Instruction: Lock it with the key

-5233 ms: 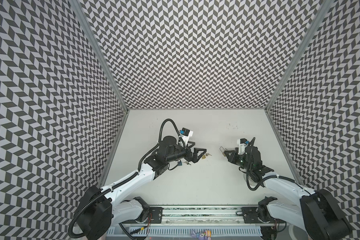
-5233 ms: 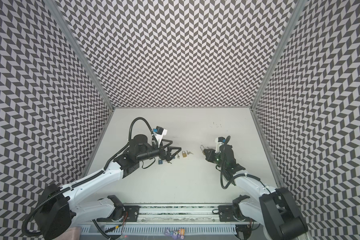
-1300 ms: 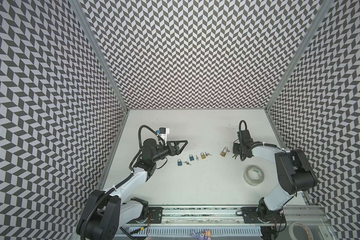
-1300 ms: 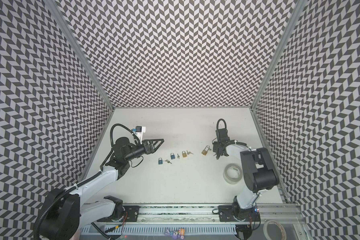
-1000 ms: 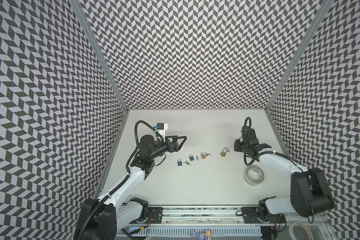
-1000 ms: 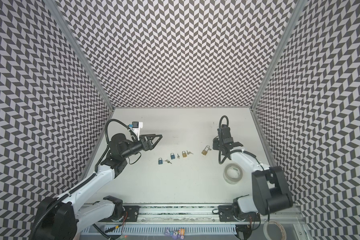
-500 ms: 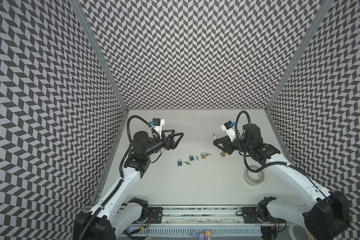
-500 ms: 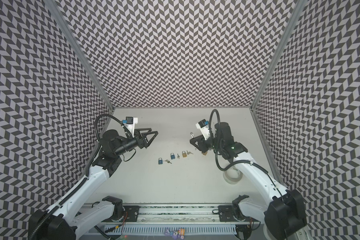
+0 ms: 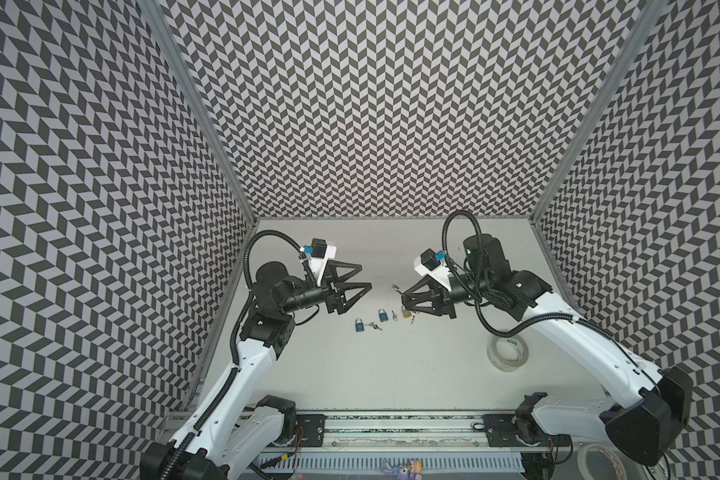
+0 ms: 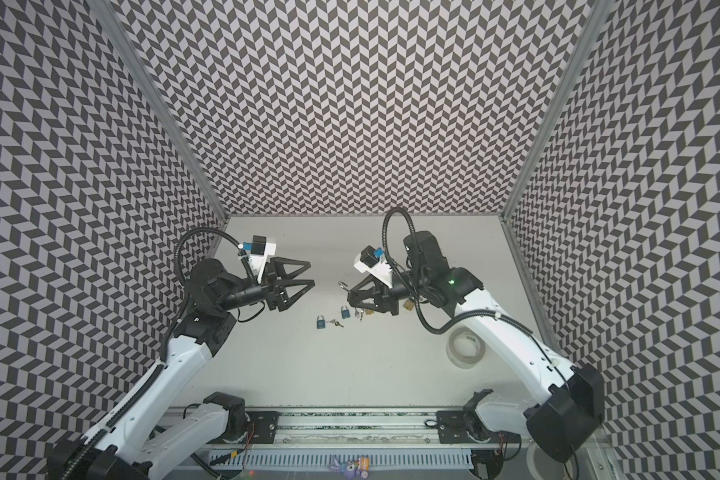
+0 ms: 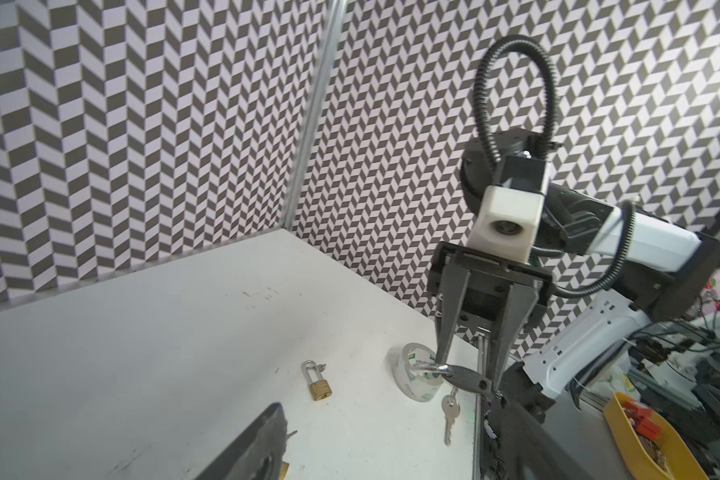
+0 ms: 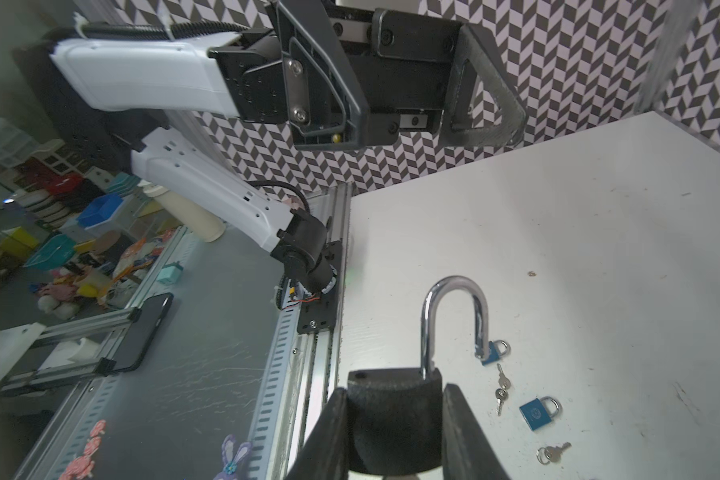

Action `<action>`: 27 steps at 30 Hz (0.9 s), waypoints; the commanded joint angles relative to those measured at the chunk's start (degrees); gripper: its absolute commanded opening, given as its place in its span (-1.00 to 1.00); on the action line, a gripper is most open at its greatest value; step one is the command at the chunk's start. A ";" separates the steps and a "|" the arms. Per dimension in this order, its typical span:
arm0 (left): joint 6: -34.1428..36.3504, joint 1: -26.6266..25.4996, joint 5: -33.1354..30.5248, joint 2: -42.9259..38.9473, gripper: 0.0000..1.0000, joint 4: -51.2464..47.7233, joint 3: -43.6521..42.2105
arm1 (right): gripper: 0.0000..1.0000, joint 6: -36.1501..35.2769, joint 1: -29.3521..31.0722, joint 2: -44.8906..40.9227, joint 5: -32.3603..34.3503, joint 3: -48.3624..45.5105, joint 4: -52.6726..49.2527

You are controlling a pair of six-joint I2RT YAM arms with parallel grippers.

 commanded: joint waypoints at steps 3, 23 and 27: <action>3.58 -2.57 5.01 -1.86 0.61 3.21 2.70 | -1.00 -3.05 0.51 0.87 -10.27 2.49 0.44; 9.16 -14.10 9.66 2.88 0.38 0.87 5.83 | -1.00 1.92 1.54 -0.94 -16.12 0.25 7.54; 9.65 -14.33 9.53 3.06 0.09 -0.26 6.14 | -1.00 2.66 1.53 -1.42 -15.61 -0.26 8.59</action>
